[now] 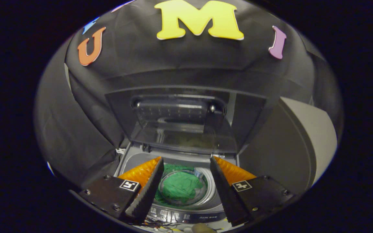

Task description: Put the clothes into the washing machine and then close the washing machine lid.

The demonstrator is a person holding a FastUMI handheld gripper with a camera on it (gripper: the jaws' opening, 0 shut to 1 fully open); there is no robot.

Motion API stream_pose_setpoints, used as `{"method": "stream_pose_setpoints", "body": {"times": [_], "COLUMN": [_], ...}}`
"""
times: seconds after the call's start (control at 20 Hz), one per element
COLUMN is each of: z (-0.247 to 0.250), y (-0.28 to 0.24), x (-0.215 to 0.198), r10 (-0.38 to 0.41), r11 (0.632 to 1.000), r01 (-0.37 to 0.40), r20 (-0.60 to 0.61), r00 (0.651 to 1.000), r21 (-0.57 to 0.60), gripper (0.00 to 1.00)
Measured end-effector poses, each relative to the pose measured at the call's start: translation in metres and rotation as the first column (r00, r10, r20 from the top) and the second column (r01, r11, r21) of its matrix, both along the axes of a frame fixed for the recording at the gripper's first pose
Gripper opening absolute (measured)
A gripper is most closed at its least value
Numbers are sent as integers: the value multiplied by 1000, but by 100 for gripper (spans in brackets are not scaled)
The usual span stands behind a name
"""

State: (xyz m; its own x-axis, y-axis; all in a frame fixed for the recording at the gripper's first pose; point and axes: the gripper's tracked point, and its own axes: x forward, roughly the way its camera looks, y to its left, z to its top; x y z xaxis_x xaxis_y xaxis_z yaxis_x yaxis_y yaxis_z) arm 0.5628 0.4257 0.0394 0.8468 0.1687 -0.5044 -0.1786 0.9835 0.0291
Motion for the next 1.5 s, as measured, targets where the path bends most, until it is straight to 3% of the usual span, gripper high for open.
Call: {"method": "stream_pose_setpoints", "body": {"times": [0.45, 0.75, 1.05, 1.5], "z": [73, 107, 121, 88], "y": [11, 21, 34, 37], "x": [27, 50, 80, 117], "r10": [6, -6, -34, -111], "r11": [1000, 1000, 999, 994], "r01": [-5, 5, 34, 111], "r20": [154, 180, 158, 20], "r00": [988, 984, 987, 994], "r21": [-8, 2, 3, 0], "gripper": [90, 90, 90, 90]}}
